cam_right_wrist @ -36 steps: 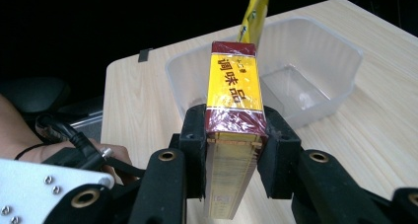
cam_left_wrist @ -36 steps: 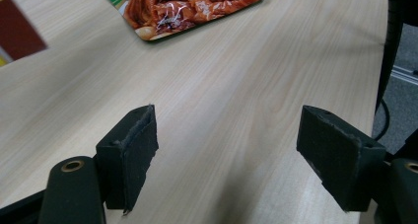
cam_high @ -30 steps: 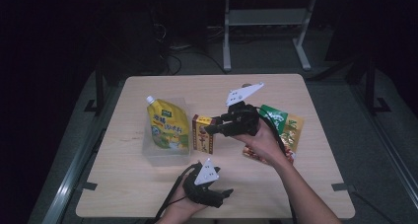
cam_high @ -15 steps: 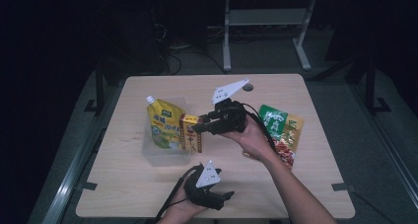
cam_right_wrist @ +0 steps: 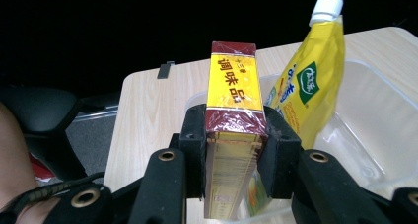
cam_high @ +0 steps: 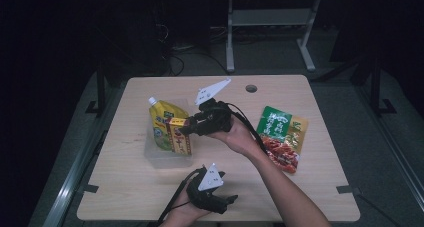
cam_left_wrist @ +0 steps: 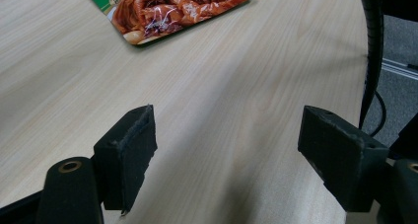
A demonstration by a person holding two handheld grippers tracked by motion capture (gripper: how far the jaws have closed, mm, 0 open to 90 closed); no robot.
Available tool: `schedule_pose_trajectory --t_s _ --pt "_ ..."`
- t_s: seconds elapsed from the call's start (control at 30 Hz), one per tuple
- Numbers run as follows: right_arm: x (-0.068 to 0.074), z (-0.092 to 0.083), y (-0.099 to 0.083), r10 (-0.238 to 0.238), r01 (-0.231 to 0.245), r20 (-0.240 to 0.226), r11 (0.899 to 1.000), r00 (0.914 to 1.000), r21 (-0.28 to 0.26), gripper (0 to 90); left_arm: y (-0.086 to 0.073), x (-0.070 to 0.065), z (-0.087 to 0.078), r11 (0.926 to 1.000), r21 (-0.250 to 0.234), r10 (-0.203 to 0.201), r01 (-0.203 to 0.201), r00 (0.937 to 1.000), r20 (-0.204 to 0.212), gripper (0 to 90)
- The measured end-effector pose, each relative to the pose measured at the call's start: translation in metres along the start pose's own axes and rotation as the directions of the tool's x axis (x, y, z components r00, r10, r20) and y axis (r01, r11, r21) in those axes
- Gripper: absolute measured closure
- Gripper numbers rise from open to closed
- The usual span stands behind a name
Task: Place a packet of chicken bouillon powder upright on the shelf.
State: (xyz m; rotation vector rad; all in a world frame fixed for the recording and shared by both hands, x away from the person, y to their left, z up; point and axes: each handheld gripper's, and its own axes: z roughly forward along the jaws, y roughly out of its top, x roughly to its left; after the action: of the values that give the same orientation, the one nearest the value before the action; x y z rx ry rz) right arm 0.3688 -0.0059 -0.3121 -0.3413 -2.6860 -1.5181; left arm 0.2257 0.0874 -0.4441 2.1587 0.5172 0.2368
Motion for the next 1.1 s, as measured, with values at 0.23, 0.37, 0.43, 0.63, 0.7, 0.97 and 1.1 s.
schedule_pose_trajectory --t_s 0.23,0.37,0.43,0.63,0.7,0.97,1.1 --pt "-0.004 0.016 0.000 -0.001 0.002 -0.016 1.000 0.9999 0.017 67.0 0.000 0.000 -0.001 1.0000 0.002 0.003 -0.003 1.0000 0.003 21.8" --pt "-0.006 0.023 0.001 0.002 -0.001 -0.023 1.000 0.9997 0.019 67.1 0.000 0.000 -0.001 1.0000 0.001 -0.001 0.001 1.0000 0.004 21.9" --pt "-0.005 0.025 0.002 0.009 -0.009 -0.029 1.000 0.9995 0.017 67.0 0.000 0.001 -0.001 1.0000 0.003 0.008 -0.008 1.0000 0.003 21.9" --pt "-0.005 0.035 0.002 0.001 0.000 -0.035 1.000 0.9994 0.030 67.0 0.000 0.001 -0.002 0.9999 0.012 0.010 -0.010 0.9999 0.004 21.9" --pt "-0.005 0.039 0.001 0.002 -0.001 -0.037 0.999 0.9993 0.032 67.0 0.000 0.001 -0.003 0.9999 0.012 0.012 -0.012 0.9999 0.005 21.9" --pt "-0.004 0.048 -0.001 -0.012 0.013 -0.030 0.999 0.9995 0.044 67.0 0.000 0.001 -0.002 1.0000 0.001 0.008 -0.008 0.9999 0.006 21.9" --pt "-0.003 0.051 -0.005 -0.025 0.026 -0.020 0.998 0.9995 0.050 66.9 0.000 0.001 -0.002 1.0000 -0.001 0.004 -0.004 1.0000 0.006 21.9"
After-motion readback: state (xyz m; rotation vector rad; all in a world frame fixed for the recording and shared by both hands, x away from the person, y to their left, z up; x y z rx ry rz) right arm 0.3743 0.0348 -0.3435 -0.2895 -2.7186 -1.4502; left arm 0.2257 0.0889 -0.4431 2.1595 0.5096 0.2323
